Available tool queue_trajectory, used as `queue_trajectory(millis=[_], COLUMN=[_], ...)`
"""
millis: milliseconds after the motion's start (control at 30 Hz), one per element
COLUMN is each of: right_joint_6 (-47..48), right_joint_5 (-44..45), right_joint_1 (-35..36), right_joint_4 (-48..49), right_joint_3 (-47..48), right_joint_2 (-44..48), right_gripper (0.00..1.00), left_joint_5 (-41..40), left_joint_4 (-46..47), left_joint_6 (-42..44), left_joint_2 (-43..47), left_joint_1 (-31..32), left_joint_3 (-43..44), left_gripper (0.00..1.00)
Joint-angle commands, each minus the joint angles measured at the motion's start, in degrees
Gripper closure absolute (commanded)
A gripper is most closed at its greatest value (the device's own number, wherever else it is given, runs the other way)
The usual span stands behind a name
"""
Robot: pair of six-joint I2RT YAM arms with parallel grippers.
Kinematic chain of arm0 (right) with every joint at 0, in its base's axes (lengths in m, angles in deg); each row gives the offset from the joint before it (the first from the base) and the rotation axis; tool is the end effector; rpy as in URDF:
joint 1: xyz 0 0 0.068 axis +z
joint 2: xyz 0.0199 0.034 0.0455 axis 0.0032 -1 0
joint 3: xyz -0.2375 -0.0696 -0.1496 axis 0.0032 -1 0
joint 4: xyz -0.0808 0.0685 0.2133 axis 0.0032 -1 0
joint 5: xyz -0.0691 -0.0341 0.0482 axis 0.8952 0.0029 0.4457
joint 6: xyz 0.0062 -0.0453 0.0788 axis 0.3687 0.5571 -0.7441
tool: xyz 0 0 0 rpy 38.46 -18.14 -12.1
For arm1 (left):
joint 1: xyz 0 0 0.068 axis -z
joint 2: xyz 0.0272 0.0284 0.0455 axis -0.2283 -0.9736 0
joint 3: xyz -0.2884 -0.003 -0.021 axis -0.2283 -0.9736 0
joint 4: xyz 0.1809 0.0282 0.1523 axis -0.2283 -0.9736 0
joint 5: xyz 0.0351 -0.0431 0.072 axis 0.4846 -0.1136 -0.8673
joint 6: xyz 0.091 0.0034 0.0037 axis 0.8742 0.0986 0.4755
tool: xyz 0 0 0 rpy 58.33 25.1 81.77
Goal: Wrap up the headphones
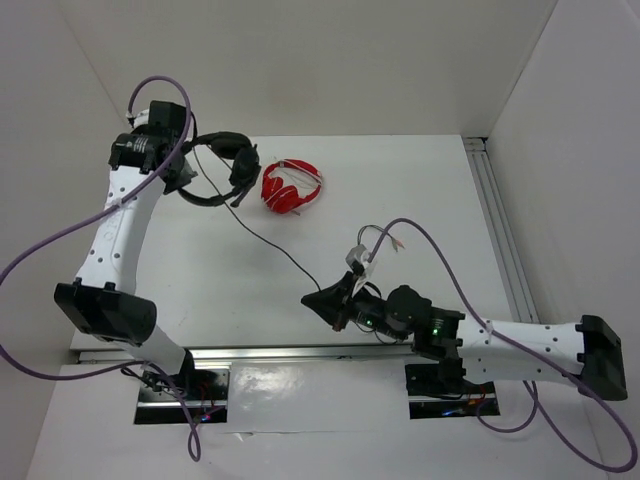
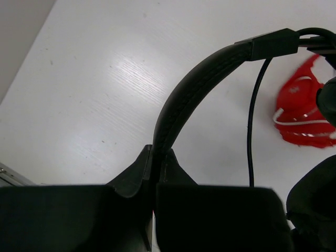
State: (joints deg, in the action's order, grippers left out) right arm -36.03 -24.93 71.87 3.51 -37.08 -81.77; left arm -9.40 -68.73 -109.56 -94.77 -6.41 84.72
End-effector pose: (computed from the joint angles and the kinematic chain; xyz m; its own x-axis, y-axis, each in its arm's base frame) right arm 0.0792 0.2037 0.2980 -0.3281 0.1859 -0.9262 -0.8302 0.4110 0.3766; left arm 0.3148 -0.0008 0.4039 -0.4671 -0.5082 -0.7236 -0.6140 0.7753 -0.1482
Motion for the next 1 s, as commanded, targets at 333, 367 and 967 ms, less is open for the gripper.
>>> queue_trajectory(millis=[333, 367, 967], right_joint_6=[13.2, 15.0, 30.3], right_joint_5=[28.9, 29.9, 9.8], right_joint_1=[7.5, 6.1, -32.3], right_joint_4=[-39.5, -40.6, -36.5], right_joint_3=[31.9, 35.7, 44.9], right_joint_2=[-7.5, -8.4, -21.9], right_gripper=[1.00, 1.00, 1.00], left_joint_5=[-12.1, -10.2, 5.3], left_joint_4=[3.0, 3.5, 0.8], left_joint_6=[1.1, 3.3, 13.2], left_joint_2=[-7.7, -6.7, 20.8], left_joint_1=[9.4, 11.2, 47.9], left_joint_3=[-7.9, -9.6, -24.2], left_gripper=[1.00, 1.00, 1.00])
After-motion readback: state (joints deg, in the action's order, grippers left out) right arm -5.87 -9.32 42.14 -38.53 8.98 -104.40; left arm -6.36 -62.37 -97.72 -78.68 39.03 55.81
